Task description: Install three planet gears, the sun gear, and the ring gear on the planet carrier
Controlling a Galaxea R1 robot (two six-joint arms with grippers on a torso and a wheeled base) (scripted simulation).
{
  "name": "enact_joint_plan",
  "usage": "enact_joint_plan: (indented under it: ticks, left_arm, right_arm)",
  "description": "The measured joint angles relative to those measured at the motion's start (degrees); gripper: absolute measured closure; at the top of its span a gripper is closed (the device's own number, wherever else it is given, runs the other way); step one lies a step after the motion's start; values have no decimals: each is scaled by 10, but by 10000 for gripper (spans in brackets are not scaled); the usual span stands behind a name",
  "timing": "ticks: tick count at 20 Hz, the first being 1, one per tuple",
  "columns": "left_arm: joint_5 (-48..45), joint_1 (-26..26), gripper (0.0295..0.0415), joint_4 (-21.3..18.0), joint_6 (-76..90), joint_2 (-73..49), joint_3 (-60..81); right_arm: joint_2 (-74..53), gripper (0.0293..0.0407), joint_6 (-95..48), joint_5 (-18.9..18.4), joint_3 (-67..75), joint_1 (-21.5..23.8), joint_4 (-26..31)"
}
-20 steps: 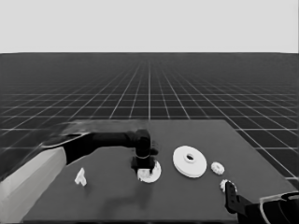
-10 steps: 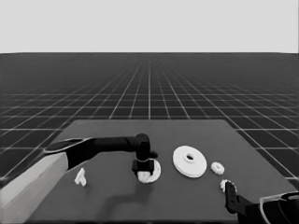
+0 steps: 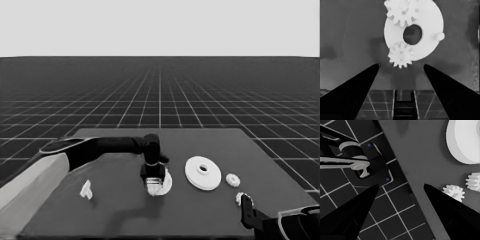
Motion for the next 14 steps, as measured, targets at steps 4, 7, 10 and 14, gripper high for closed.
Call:
enact_joint_plan:
  ticks: [4, 7, 10, 14]
  left_arm:
    - [2, -33, 326, -32, -9, -1, 11]
    - [2, -36, 326, -36, -9, -1, 11]
    - [-328, -158, 301, 9, 554, -368, 364]
    - [-485, -230, 324, 30, 1008, -642, 546]
  right_arm:
    - [0, 315, 0, 0, 0, 0, 0]
    - [0, 315, 0, 0, 0, 0, 0]
    - [0, 315, 0, 0, 0, 0, 0]
    - [0, 315, 0, 0, 0, 0, 0]
